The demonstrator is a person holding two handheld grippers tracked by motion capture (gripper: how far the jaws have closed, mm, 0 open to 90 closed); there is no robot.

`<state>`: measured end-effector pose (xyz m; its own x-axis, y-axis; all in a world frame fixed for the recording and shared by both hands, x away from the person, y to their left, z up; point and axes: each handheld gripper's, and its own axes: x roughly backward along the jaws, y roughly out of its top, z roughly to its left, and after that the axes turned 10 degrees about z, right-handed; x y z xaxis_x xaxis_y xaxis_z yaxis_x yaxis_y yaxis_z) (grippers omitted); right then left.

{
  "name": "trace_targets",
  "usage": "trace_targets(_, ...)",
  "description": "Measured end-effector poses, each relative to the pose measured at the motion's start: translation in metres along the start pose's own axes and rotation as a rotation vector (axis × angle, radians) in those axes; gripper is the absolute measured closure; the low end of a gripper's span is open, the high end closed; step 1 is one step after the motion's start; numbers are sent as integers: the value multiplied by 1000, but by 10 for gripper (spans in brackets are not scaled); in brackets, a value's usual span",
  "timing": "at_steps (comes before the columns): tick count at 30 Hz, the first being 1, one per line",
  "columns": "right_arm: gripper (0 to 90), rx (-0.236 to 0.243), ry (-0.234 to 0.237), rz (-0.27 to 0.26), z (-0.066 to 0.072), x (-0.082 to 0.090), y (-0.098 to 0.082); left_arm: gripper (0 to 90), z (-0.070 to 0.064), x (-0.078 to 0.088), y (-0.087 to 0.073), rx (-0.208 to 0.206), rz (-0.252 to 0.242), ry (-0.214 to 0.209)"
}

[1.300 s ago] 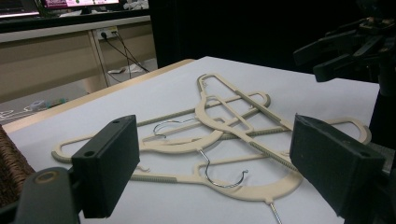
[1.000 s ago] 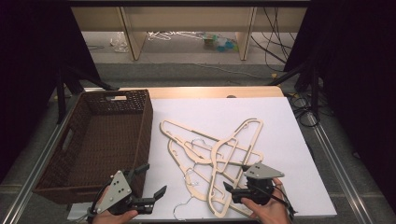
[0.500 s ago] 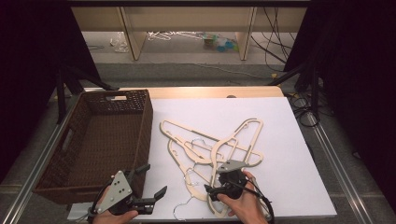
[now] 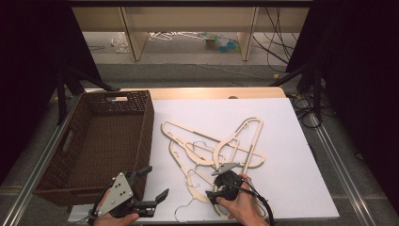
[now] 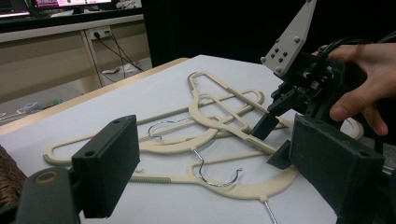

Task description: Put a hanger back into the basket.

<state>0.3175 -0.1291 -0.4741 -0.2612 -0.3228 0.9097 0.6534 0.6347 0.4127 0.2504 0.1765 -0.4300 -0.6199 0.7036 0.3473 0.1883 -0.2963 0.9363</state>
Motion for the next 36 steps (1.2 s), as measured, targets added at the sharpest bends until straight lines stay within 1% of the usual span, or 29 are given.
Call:
trace_targets(1, 328, -12, 0, 20, -3, 2, -2, 159, 0, 0, 0, 0, 0, 0)
trace_targets(2, 339, -38, -3, 41, -5, 4, -3, 159, 0, 0, 0, -1, 0, 0)
trace_targets(4, 343, -49, 3, 48, -8, 6, -5, 159, 0, 1, 0, -4, 6, 3)
trace_targets(5, 358, -58, 6, 52, -13, 7, -8, 159, 0, 1, 0, -4, 5, 1)
trace_targets(6, 397, -67, 7, 63, -21, 11, -12, 159, -1, 1, 1, 8, 3, 1)
trace_targets(7, 397, -67, 7, 63, -21, 11, -12, 159, -1, 1, 1, 8, 3, 1)
trace_targets(8, 461, -79, 24, 64, -29, 15, -15, 159, -1, 1, 1, 7, 2, -1)
trace_targets(9, 479, -86, 36, 56, -33, 18, -16, 159, -1, 1, 1, 3, 4, 1)
trace_targets(10, 479, -86, 36, 56, -33, 18, -16, 159, -1, 1, 1, -3, 7, 1)
trace_targets(11, 487, -96, 41, 55, -37, 20, -17, 159, -1, 2, 1, 0, 7, 0)
trace_targets(12, 493, -92, 34, 54, -41, 22, -17, 159, -1, 1, 1, 1, 6, 0)
trace_targets(14, 494, -111, 19, 66, -46, 23, -16, 159, -1, 1, 1, 0, 9, -2)
trace_targets(15, 494, -119, 28, 64, -48, 22, -14, 159, -1, 0, 0, 1, 12, -2)
trace_targets(16, 494, -113, 27, 65, -47, 21, -12, 159, -1, 0, 1, 2, 10, -4)
trace_targets(17, 494, -95, 8, 82, -46, 17, -9, 159, -1, 0, 1, -1, 10, -3)
trace_targets(18, 494, -95, 8, 82, -46, 17, -9, 159, -1, 0, 1, -1, 10, -3)
trace_targets(19, 494, -81, -3, 95, -46, 15, -8, 159, -2, 0, 1, 4, 10, -4)
trace_targets(20, 504, -54, -27, 114, -44, 11, -7, 159, -1, 0, 1, -12, 11, -5)
trace_targets(21, 525, -40, -42, 124, -43, 12, -6, 159, -1, 0, 0, -7, 1, -14)
trace_targets(22, 580, -23, -43, 124, -43, 14, -6, 159, -1, 1, 1, 5, 7, -6)
trace_targets(23, 580, -23, -43, 124, -43, 14, -6, 159, -1, 1, 1, 5, 7, -6)
trace_targets(25, 609, -34, -32, 137, -49, 17, -9, 159, -1, 1, 1, 2, 5, -7)
trace_targets(26, 639, -51, -12, 134, -56, 18, -11, 159, -1, 1, 1, 3, 5, -7)
trace_targets(27, 639, -51, -12, 134, -56, 18, -11, 159, -1, 1, 1, 5, 5, -8)
trace_targets(29, 662, -80, 2, 126, -64, 21, -14, 159, -1, 1, 1, 6, 3, -8)
trace_targets(30, 668, -81, 9, 124, -67, 21, -14, 159, -1, 1, 1, 7, 3, -7)
trace_targets(32, 677, -98, 39, 117, -73, 24, -16, 159, -1, 1, 1, -10, 10, -10)
trace_targets(34, 686, -111, 37, 112, -76, 25, -16, 159, -1, 1, 1, 0, 6, -9)
trace_targets(36, 695, -127, 32, 104, -79, 25, -16, 159, -1, 0, 1, -9, 2, -13)
